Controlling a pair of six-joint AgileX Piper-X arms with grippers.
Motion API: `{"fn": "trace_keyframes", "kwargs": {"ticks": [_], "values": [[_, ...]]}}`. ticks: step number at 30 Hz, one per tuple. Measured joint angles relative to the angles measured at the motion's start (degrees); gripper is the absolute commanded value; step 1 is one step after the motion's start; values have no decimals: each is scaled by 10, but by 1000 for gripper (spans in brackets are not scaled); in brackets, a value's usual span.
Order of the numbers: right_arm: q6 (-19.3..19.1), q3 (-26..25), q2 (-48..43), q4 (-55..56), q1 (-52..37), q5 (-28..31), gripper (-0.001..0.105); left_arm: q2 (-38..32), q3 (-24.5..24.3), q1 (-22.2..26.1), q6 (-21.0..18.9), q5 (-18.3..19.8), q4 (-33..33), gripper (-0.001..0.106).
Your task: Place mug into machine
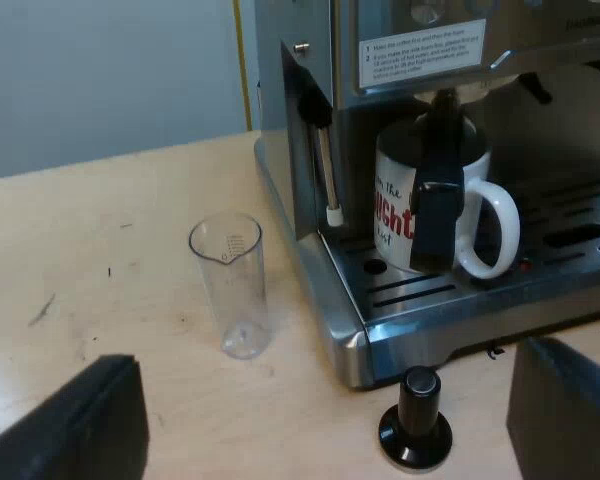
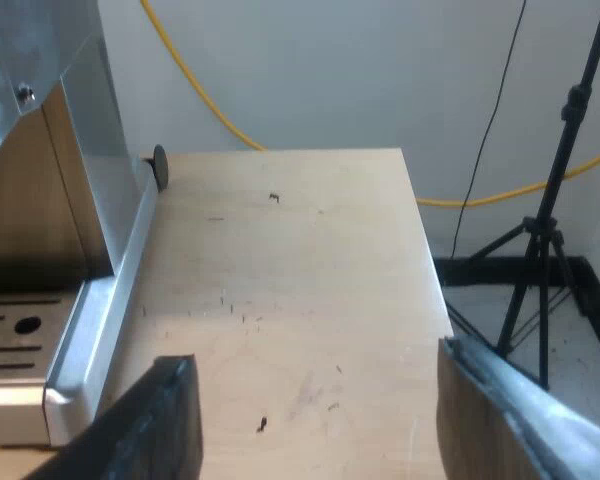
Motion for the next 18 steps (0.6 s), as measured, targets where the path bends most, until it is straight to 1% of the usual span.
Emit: {"fn": "trace_keyframes", "kwargs": {"ticks": [7, 12, 18], "values": [[35, 41, 0, -2, 0, 0, 54, 0, 41, 0, 0, 0, -2, 74], [46, 51, 1, 2, 0, 0, 54, 0, 56, 0, 0, 0, -2, 74], [46, 51, 1, 29, 0, 10, 54, 0, 65, 0, 4, 0, 0, 74]]}}
